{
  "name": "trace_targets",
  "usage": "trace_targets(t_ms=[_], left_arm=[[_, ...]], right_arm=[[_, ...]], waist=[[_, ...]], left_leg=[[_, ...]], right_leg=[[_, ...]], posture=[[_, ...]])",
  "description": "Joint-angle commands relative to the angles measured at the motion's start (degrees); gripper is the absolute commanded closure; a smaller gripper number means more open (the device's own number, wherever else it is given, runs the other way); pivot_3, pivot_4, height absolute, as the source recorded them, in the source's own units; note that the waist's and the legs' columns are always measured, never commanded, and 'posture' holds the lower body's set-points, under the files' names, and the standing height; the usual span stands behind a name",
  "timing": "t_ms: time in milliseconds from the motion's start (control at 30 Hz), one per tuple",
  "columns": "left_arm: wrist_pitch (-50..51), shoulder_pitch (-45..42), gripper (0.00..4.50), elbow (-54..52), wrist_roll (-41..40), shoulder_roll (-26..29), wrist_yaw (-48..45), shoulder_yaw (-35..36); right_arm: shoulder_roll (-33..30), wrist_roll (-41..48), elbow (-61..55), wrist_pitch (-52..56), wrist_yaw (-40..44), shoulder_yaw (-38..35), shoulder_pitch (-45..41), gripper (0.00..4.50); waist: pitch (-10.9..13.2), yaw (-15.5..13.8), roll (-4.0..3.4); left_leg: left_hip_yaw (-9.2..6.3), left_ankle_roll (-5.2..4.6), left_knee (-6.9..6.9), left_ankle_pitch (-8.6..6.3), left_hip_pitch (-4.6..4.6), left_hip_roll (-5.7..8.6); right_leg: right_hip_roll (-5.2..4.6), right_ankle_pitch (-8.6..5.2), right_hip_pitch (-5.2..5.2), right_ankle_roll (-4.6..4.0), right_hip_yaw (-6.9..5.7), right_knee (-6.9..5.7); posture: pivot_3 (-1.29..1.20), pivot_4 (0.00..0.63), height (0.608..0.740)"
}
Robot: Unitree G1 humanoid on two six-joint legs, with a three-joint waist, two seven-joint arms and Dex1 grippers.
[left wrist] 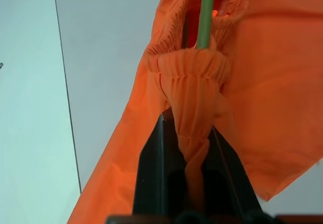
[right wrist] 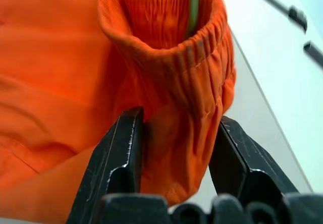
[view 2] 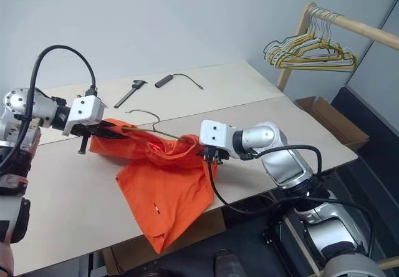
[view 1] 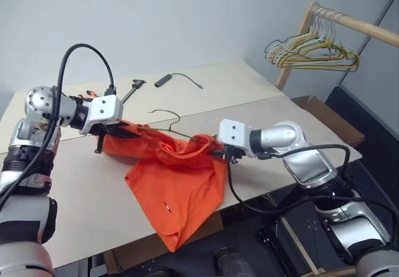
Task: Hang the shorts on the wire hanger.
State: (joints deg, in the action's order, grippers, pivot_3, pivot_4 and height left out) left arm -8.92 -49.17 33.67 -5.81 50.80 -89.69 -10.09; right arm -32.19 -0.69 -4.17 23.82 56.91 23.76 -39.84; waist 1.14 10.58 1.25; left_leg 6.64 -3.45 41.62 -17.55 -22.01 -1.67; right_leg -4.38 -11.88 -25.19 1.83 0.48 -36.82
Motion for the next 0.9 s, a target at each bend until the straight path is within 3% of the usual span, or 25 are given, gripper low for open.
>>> trace_targets(t_ms=[33,367,467,633,800,900], left_arm=[[0.57,-0.47,4.5,-2.1,-1.47,-0.07,-0.27,1.98],[1.34,0.04,4.5,-3.02,-2.42,-0.71,-0.78,2.37],[1.37,0.06,4.5,-3.1,-2.63,-0.79,-0.63,2.61],[2.11,0.14,4.5,-2.9,-3.55,-0.91,-0.82,3.29],[2.93,-0.41,4.5,-1.63,-4.63,-1.61,-0.04,4.63],[2.26,-1.12,3.7,0.81,-6.02,-2.6,-0.69,6.19]], right_arm=[[0.72,1.36,-0.32,-1.35,0.42,-2.41,-1.71,2.39],[2.99,7.34,-1.22,3.25,4.24,-4.27,-3.34,2.39],[2.65,7.23,-1.34,4.69,4.59,-3.58,-3.44,2.93],[2.96,6.83,-0.29,6.99,4.12,-3.11,-3.29,4.47],[3.43,7.54,-0.32,8.59,3.31,-3.9,-2.87,4.47],[3.58,8.35,-0.76,9.93,2.53,-5.13,-2.4,4.5]], waist=[[0.0,0.02,0.0],[0.0,0.05,0.0],[0.0,0.03,0.0],[0.0,0.02,0.0],[0.0,0.03,0.0],[0.0,0.0,0.0]], left_leg=[[0.0,0.0,0.0,0.0,-0.01,0.0],[-0.01,0.0,0.01,0.0,0.0,0.0],[-0.02,-0.01,0.01,0.0,-0.01,0.0],[-0.01,0.0,0.01,0.0,0.0,0.0],[-0.01,0.0,0.01,0.0,0.0,-0.01],[-0.01,0.0,0.01,0.0,-0.01,-0.01]], right_leg=[[0.0,0.0,-0.01,0.0,0.0,0.0],[-0.01,0.0,0.01,0.0,-0.01,-0.01],[-0.01,0.0,0.01,0.0,-0.01,0.0],[-0.01,0.0,0.01,0.0,0.0,-0.02],[0.0,0.0,0.0,0.0,-0.01,-0.02],[-0.01,0.01,0.0,0.0,-0.01,-0.02]], posture=[[-0.2,0.0,0.74],[-0.2,0.0,0.74],[-0.2,0.0,0.74],[-0.2,0.0,0.74],[-0.2,0.0,0.74],[-0.2,0.0,0.74]])
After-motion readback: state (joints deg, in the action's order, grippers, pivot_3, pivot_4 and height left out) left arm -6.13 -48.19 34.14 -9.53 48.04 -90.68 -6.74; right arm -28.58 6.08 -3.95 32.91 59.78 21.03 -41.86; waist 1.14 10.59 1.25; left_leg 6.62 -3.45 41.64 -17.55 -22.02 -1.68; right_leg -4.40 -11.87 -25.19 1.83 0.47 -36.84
